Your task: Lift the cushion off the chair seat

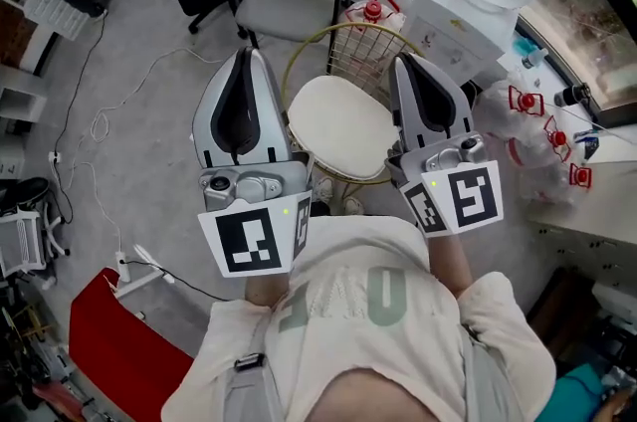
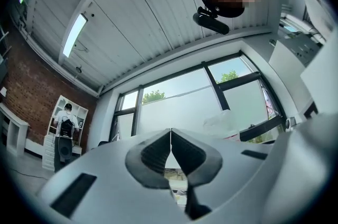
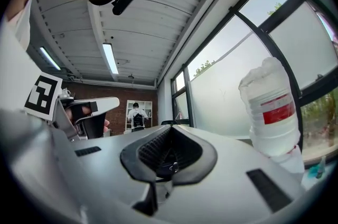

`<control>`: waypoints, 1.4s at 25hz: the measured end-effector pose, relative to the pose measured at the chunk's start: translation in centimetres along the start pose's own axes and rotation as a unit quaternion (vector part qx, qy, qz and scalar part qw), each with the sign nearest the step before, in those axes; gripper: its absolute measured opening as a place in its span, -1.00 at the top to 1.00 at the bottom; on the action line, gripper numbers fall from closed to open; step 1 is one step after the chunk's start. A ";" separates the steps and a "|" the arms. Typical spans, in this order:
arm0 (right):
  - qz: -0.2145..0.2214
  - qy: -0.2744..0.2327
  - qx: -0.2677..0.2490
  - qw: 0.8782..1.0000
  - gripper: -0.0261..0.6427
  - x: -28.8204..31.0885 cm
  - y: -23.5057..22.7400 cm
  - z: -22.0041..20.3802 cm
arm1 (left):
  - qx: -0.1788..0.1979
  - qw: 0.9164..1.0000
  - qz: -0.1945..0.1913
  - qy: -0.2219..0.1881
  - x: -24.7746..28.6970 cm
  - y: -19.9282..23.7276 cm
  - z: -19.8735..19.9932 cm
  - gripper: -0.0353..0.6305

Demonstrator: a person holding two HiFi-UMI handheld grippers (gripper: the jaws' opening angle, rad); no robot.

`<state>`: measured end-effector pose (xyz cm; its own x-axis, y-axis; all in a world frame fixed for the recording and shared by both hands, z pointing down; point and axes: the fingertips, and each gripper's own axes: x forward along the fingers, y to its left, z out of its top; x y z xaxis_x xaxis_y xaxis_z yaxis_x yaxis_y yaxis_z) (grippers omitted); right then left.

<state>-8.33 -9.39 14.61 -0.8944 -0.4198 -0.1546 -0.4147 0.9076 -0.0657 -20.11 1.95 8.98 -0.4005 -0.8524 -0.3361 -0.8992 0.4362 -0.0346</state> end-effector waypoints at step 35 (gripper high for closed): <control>-0.323 0.389 0.371 0.779 0.05 -13.9 -12.3 -52.2 | -0.095 0.927 -0.247 0.266 0.7 -11.0 -40.1 0.85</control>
<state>0.46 -14.98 69.07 -0.4903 -0.4034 0.7726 -0.8672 0.1371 -0.4788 -17.54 -14.99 46.86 0.0843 -0.9784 0.1890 -0.9905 -0.0615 0.1231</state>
